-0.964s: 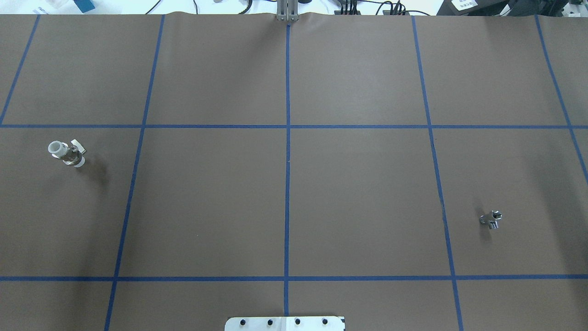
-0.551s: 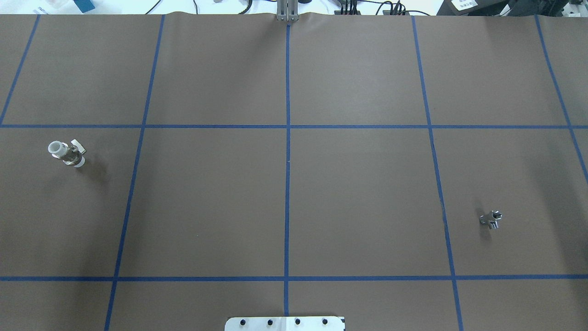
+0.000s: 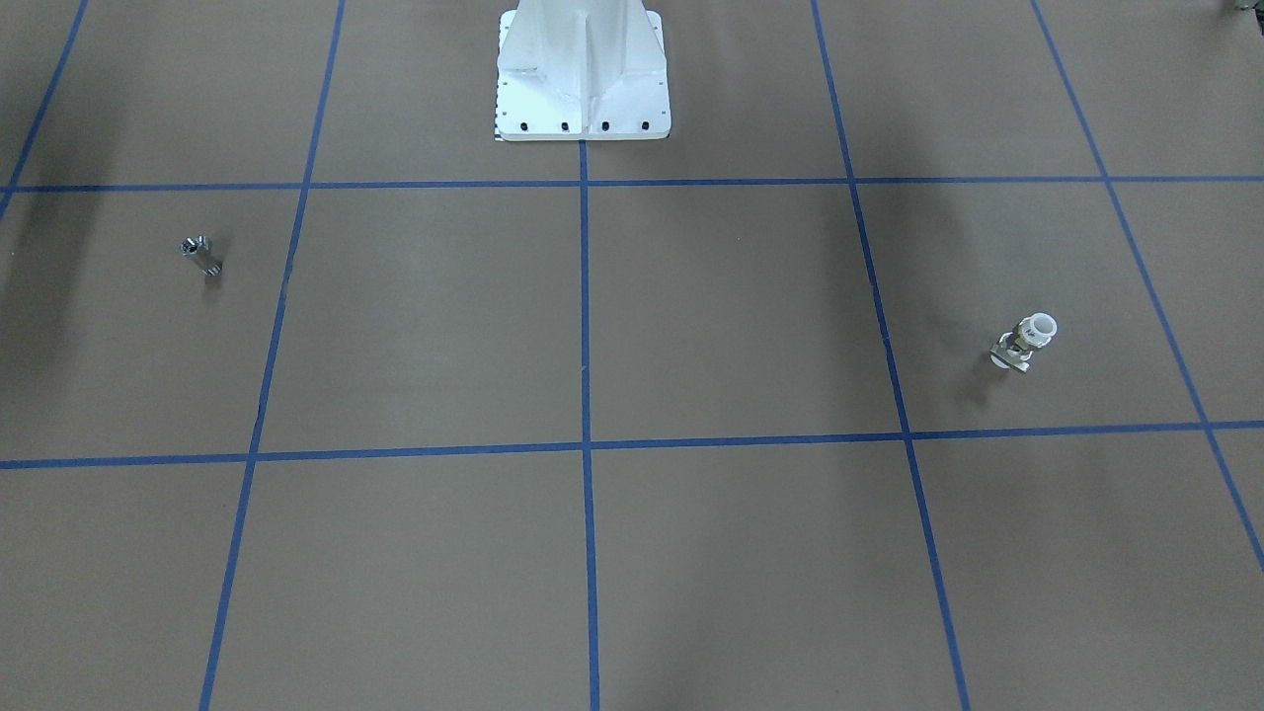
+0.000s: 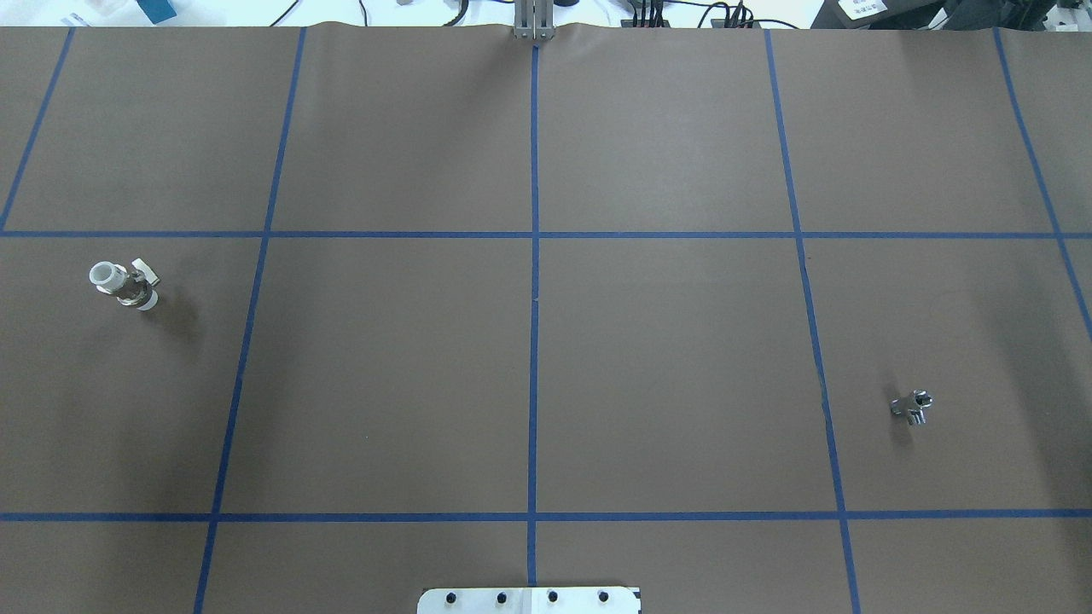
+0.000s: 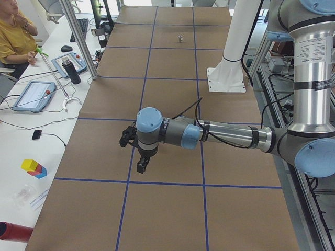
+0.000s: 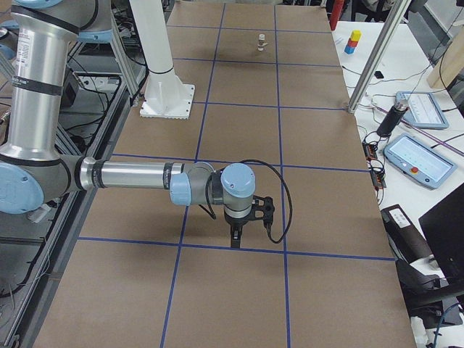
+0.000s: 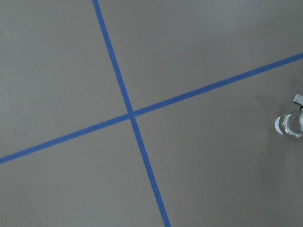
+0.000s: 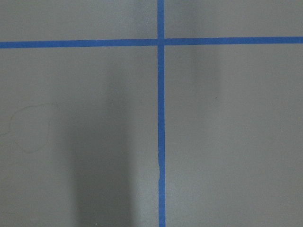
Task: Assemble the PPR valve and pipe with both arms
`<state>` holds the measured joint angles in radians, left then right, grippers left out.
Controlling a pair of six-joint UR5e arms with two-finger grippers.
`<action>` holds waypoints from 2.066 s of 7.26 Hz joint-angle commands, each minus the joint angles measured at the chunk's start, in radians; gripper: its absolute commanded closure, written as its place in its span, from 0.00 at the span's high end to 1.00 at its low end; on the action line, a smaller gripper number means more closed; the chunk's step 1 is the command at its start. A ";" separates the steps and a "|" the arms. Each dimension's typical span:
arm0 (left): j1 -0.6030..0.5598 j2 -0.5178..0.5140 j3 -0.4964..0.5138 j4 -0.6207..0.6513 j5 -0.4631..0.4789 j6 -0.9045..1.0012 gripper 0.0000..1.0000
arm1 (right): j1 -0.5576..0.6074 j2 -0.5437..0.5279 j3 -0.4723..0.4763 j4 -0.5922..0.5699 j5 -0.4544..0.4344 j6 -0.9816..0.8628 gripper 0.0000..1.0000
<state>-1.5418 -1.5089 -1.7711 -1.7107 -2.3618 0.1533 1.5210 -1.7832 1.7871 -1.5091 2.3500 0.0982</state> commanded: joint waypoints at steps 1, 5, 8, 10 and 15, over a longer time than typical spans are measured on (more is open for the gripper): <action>0.014 -0.046 0.012 -0.074 -0.007 -0.011 1.00 | 0.001 -0.001 0.000 0.000 0.000 0.000 1.00; 0.190 -0.036 0.012 -0.338 -0.008 -0.378 1.00 | 0.001 -0.004 0.000 0.000 0.000 0.000 1.00; 0.337 -0.037 0.004 -0.351 0.065 -0.616 1.00 | 0.001 -0.004 0.000 0.001 0.000 0.000 1.00; 0.466 -0.047 0.002 -0.349 0.204 -0.725 1.00 | 0.001 -0.002 0.000 0.000 0.000 0.000 1.00; 0.571 -0.056 0.025 -0.348 0.273 -0.753 1.00 | -0.001 -0.002 0.000 0.000 0.000 0.000 1.00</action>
<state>-0.9874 -1.5641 -1.7547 -2.0587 -2.0926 -0.5985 1.5206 -1.7856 1.7871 -1.5094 2.3501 0.0982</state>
